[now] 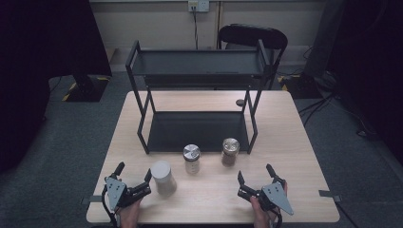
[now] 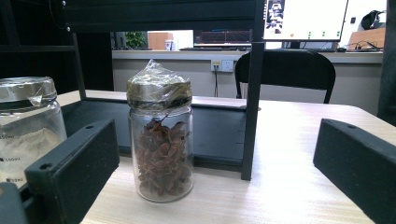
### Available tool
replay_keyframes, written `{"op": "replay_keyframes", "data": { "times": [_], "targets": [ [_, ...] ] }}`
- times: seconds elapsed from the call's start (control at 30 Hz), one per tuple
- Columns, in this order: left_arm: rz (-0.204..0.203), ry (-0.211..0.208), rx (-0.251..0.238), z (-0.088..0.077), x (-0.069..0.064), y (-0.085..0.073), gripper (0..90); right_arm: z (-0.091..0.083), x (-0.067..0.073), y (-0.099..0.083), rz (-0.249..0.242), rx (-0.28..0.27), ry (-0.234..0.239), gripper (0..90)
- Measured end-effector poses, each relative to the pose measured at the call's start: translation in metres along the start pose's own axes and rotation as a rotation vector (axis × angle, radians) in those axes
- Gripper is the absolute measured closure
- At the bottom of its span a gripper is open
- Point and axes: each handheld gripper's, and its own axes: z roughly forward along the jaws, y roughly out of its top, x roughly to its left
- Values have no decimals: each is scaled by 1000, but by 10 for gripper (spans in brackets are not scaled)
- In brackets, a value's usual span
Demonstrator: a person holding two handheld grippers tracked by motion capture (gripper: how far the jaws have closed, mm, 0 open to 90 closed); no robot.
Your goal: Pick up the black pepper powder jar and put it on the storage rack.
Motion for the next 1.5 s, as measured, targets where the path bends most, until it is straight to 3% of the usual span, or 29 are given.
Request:
{"op": "replay_keyframes", "data": {
  "times": [0.57, 1.5],
  "targets": [
    [12, -9, 16, 1, 1, 3, 0, 0, 0, 0, 0, 0, 0, 0],
    [-8, 3, 41, 2, 0, 11, 0, 0, 0, 0, 0, 0, 0, 0]
  ]
}}
